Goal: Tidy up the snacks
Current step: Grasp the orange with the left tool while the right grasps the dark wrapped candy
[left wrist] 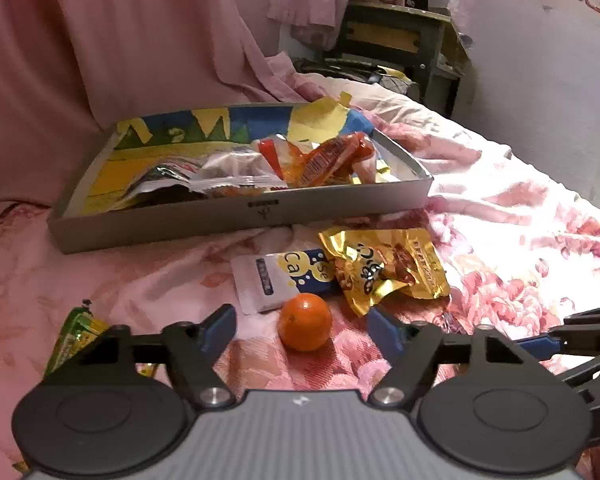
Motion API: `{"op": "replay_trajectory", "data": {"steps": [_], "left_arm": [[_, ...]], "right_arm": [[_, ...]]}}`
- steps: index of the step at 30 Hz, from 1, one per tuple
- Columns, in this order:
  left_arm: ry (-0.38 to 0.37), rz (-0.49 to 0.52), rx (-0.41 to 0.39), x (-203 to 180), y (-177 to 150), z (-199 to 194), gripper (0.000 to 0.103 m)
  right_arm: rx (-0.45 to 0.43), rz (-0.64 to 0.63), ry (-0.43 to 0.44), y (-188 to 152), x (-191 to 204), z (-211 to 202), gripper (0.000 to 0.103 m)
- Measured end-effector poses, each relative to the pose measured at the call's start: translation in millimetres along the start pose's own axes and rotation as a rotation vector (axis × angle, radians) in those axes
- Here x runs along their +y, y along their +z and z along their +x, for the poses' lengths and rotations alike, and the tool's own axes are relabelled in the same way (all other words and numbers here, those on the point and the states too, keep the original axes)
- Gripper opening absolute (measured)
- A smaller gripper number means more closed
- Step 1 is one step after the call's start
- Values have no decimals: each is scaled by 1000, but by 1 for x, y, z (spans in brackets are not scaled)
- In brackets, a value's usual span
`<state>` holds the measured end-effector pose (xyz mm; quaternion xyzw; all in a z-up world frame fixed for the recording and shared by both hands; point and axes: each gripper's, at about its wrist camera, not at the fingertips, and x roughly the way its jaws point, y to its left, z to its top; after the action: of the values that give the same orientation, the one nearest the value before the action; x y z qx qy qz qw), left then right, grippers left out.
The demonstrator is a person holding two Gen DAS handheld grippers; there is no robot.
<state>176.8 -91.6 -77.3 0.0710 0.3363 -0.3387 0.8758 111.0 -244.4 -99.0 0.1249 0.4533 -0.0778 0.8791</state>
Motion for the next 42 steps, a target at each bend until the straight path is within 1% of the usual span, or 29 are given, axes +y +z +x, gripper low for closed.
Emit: {"op": "replay_trajectory", "data": {"steps": [1,3,7,11,13,15,23,27,31,33,38,42], "left_arm": [[-5,5,8,-1,0,1,63],[-5,17,31,-2,0,4,54],[-3,14,33,-2,-2,6,49],[1,-16,36,0,0,8,46],[11,-16,36,0,0,8,37],[15,-15,36,-1,1,7,35],[46,-54,49,-5,4,2,30],[20,-104,73,-8,4,-5,30],[29,-111,88,-13,3,-11,30],[36,-119,85,-14,3,-15,30],[48,-161,57,-12,6,-29,30],[82,-199,21,-11,7,-46,30]], "right_arm": [[2,3,9,0,0,0,64],[3,7,17,0,0,0,61],[2,24,15,1,-2,1,53],[-1,39,16,3,-3,4,53],[-4,37,12,4,-3,4,52],[-6,34,9,4,-2,5,51],[-5,34,13,3,-2,2,49],[7,53,56,2,-1,-2,49],[3,64,86,0,1,-7,49],[-7,62,87,0,1,-10,49],[-62,17,86,-1,5,-24,49],[-86,-17,100,-6,10,-35,49]]}}
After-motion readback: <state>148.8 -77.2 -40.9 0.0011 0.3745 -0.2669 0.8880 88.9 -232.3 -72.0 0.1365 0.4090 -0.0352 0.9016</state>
